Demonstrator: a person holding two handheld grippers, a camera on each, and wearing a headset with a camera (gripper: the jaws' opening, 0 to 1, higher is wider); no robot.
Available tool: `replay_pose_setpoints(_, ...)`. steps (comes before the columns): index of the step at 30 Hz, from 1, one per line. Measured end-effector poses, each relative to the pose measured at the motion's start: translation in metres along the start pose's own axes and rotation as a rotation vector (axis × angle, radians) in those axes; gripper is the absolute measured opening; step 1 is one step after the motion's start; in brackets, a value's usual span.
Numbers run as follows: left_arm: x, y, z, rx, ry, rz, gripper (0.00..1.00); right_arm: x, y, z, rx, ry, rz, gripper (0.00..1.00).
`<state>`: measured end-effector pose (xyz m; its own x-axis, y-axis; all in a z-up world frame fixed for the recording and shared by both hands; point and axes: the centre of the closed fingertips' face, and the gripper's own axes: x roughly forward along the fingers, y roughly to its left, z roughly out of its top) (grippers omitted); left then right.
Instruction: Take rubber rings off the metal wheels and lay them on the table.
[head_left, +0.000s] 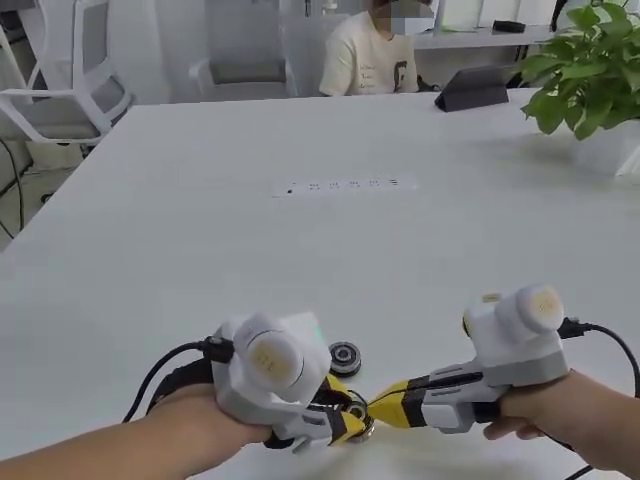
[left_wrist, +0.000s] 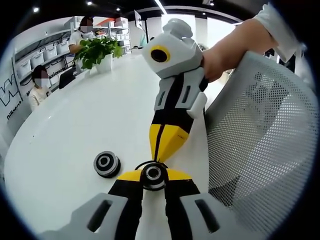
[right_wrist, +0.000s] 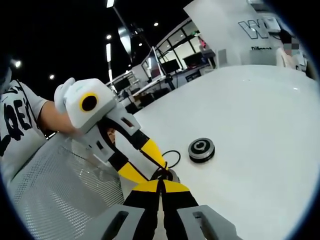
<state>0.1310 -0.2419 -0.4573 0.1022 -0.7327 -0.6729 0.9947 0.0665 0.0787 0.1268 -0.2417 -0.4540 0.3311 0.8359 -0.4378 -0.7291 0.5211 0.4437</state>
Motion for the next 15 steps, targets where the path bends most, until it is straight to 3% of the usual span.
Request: replay_pose_setpoints(15,-0.017,0.000,0.007,-0.034,-0.035,-0.010,0.25,-0.004,0.000,0.005,0.004,-0.019,-0.004,0.00)
